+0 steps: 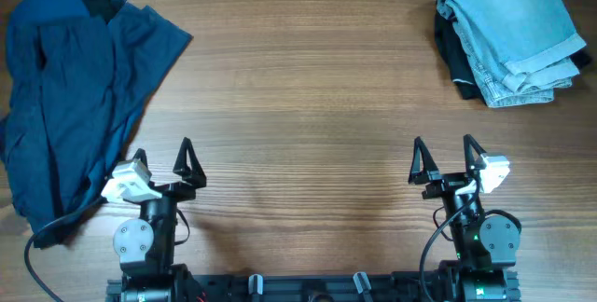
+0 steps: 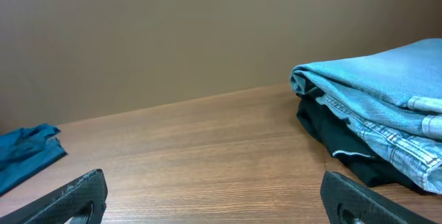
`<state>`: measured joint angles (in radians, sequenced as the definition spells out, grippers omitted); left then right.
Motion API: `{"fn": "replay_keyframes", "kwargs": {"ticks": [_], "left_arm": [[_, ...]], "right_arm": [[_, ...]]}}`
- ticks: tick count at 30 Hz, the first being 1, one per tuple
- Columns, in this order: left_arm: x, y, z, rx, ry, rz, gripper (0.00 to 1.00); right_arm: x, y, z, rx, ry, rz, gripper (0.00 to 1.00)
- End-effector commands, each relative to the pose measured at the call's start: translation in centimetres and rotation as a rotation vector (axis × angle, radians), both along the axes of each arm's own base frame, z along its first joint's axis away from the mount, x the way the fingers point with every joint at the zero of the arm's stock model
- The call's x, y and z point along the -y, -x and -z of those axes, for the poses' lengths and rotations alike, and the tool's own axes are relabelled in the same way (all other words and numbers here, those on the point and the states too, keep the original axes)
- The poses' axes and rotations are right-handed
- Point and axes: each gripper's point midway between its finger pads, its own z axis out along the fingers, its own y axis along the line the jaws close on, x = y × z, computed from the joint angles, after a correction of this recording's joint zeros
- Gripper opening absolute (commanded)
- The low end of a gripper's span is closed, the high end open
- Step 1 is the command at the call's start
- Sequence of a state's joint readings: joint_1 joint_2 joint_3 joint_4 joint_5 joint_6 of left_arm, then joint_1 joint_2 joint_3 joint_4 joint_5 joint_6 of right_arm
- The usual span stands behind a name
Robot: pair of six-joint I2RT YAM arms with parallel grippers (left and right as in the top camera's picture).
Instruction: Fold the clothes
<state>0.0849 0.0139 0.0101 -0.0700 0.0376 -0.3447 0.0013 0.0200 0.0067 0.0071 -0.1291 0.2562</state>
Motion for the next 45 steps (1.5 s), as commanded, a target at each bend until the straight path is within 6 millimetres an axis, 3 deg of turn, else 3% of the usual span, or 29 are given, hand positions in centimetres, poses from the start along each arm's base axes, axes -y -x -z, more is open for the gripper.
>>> {"fn": "replay_keyframes", "kwargs": {"ticks": [1,36,39,42,45], "left_arm": [[0.0,0.0,0.2,-0.004,-0.02,-0.003,1.0],[-0.3,0.0,0.2,-0.002,-0.022,-0.019,1.0],[1.0,-0.1,-1.1,0.051,-0.021,0.058,1.0],[3.8,0.3,-4.2,0.164,0.001,0.219,1.0],[4.2,0.4,-5.6,0.107,0.028,0.24,1.0]], "right_arm": [[0.2,0.1,-0.3,0.016,0.02,0.012,1.0],[0.8,0.0,-0.4,0.021,0.019,0.047,1.0],[0.5,0.0,-0.9,0.033,-0.065,0.03,1.0],[-1.9,0.6,-2.2,0.06,-0.056,-0.111,1.0],[-2.3,1.1,-6.7,0.12,-0.015,-0.133,1.0]]}}
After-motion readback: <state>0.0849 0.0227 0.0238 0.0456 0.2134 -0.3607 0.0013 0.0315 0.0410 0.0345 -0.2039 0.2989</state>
